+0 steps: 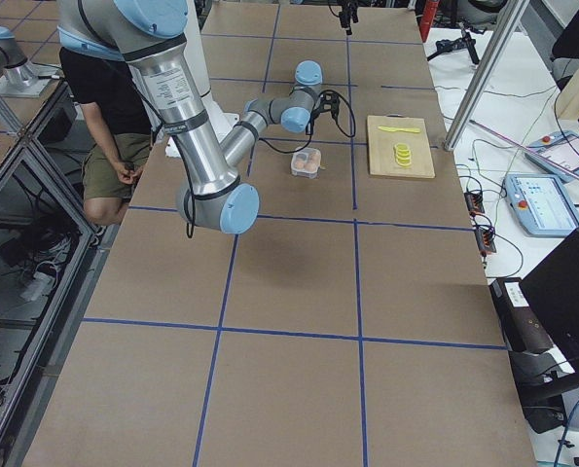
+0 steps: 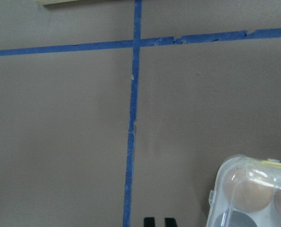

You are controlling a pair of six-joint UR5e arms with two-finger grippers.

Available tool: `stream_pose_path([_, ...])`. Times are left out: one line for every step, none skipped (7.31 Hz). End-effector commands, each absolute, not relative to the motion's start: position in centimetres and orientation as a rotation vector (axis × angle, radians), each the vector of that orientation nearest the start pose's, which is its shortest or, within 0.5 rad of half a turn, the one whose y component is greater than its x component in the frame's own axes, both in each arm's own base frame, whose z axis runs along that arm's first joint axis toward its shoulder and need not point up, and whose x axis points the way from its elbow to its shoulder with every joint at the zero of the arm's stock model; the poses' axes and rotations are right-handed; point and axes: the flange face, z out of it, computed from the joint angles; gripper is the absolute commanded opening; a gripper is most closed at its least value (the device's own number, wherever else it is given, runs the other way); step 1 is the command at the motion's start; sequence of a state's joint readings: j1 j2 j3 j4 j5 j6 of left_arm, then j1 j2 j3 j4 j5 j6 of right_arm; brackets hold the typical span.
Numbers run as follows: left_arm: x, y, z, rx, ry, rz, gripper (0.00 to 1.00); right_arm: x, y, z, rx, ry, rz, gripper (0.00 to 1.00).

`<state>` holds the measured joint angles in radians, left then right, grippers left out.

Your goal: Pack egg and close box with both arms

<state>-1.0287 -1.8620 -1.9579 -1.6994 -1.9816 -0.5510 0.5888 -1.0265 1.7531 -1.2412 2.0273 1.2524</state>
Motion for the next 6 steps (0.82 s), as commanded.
stream_pose_path([17.8, -53.7, 34.5, 0.415, 0.76, 0.162, 1.0, -41.4, -46.5, 20.5, 0.092, -1.042, 0.099, 1.0])
stream_pose_path([14.4, -53.7, 37.1, 0.422, 0.726, 0.203, 1.0, -36.4, -48.5, 21.1, 0.101, -0.959, 0.097, 1.0])
stream_pose_path([10.4, -54.8, 39.6, 0.417, 0.704, 0.202, 1.0, -30.6, -51.0, 23.4, 0.137, -0.879, 0.039, 1.0])
stream_pose_path([5.7, -56.2, 43.3, 0.411, 0.667, 0.245, 1.0, -24.0, -52.1, 29.3, 0.132, -0.805, -0.083, 1.0])
stream_pose_path([0.6, -57.1, 46.8, 0.375, 0.644, 0.246, 1.0, -15.5, -53.2, 35.9, 0.122, -0.798, -0.136, 1.0])
stream_pose_path([-2.5, -57.0, 49.0, 0.357, 0.606, 0.336, 1.0, -7.6, -52.4, 42.4, 0.094, -0.839, -0.132, 1.0])
